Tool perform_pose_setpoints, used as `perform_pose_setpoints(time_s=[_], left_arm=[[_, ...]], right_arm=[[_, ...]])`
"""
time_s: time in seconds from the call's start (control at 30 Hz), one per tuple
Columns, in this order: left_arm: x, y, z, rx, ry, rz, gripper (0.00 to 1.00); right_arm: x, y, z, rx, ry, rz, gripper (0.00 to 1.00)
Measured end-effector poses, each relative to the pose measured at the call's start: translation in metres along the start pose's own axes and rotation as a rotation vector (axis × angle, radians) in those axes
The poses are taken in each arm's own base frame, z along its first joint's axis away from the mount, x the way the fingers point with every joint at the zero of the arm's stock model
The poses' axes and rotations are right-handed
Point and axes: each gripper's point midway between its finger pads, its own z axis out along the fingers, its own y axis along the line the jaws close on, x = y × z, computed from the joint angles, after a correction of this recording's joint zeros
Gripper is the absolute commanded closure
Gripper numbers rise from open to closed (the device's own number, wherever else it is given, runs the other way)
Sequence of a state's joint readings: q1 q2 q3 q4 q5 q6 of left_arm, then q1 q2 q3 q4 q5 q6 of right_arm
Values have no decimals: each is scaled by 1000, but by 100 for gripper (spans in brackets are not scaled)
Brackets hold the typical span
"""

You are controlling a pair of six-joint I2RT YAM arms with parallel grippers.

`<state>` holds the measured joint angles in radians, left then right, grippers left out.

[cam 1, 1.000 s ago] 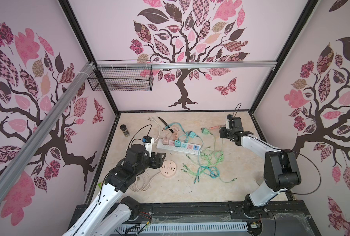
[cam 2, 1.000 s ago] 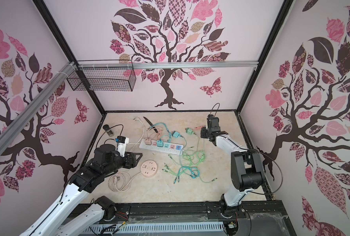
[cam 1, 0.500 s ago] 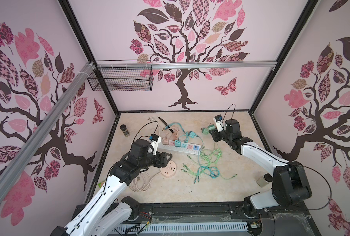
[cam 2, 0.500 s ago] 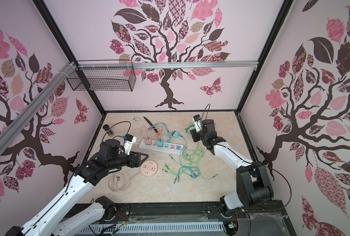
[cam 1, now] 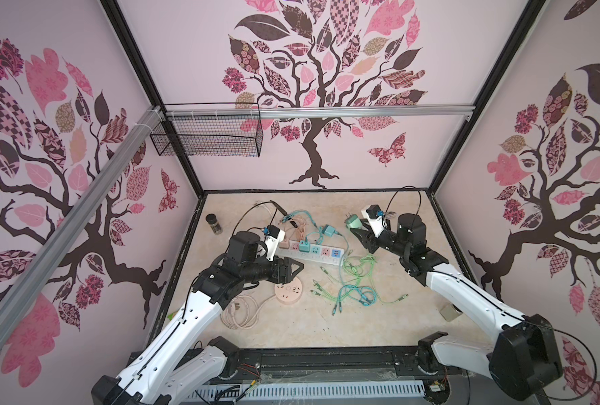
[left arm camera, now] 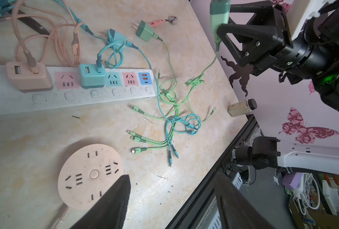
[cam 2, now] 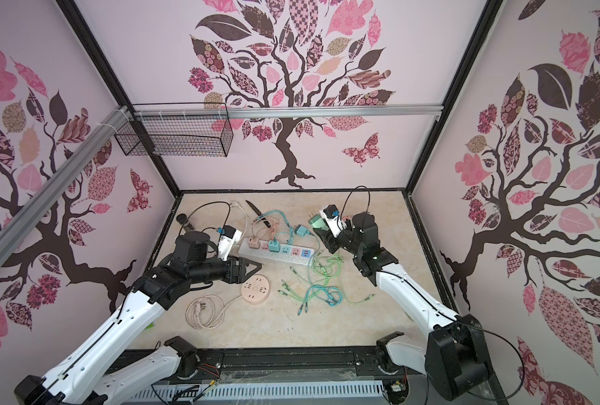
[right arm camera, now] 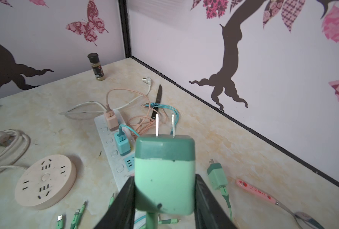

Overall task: Insert plugs into power strip
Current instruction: Pick up the plug from the top-right of the table.

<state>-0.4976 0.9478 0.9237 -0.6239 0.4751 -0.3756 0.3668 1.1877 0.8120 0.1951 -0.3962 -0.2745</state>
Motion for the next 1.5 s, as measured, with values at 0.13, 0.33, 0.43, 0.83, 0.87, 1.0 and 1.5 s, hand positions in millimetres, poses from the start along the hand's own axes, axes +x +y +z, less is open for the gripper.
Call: perform_pose_setpoints(time_s=[0.13, 0.33, 0.43, 0.83, 0.87, 1.0, 1.5], left_arm=[[-3, -10, 1, 58, 2, -14, 29], [-6, -27, 5, 159, 17, -29, 29], [-9, -36, 3, 208, 14, -23, 29], [-22, -50, 1, 274, -3, 4, 31], [-21, -49, 3, 269, 1, 0, 31], [-20, -44, 10, 259, 18, -14, 33], [-12, -51, 12, 318, 71, -30, 51]], right_arm=[[-15, 22, -3, -58, -44, -56, 63], [-24, 59, -2, -149, -68, -126, 63], [-26, 74, -2, -187, -73, -154, 63], [-19, 133, -2, -318, -48, -243, 64], [-19, 136, -2, -321, -49, -250, 64], [-20, 152, -3, -347, -54, -273, 64], [-18, 170, -5, -372, -46, -326, 64]])
